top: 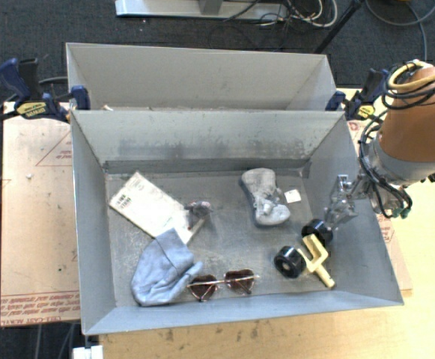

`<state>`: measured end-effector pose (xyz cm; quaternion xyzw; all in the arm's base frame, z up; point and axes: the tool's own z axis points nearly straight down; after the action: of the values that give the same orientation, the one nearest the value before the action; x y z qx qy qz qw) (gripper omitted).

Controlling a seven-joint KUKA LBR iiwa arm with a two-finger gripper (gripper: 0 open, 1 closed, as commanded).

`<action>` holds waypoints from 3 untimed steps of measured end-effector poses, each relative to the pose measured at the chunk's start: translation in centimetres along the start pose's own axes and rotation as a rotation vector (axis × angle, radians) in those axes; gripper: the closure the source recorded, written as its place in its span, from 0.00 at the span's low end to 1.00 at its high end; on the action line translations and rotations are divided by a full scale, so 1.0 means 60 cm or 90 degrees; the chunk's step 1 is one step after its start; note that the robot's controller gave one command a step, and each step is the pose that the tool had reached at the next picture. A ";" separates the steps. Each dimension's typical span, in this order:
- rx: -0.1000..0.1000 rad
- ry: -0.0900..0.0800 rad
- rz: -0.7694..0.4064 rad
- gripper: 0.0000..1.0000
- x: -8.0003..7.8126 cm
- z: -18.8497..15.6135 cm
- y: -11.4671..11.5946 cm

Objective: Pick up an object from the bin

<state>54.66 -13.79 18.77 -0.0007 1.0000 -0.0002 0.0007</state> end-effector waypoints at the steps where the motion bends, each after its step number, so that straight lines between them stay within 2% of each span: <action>1: 0.000 0.000 0.000 0.00 0.000 0.000 0.000; 2: 0.000 0.000 0.000 1.00 0.000 0.000 0.000; 3: 0.000 0.000 0.000 0.00 0.000 0.000 0.000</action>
Offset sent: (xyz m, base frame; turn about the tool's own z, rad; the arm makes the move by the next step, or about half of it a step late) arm 0.0000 0.0000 0.0000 0.0000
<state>54.66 -13.79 18.77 -0.0007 1.0000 -0.0003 0.0007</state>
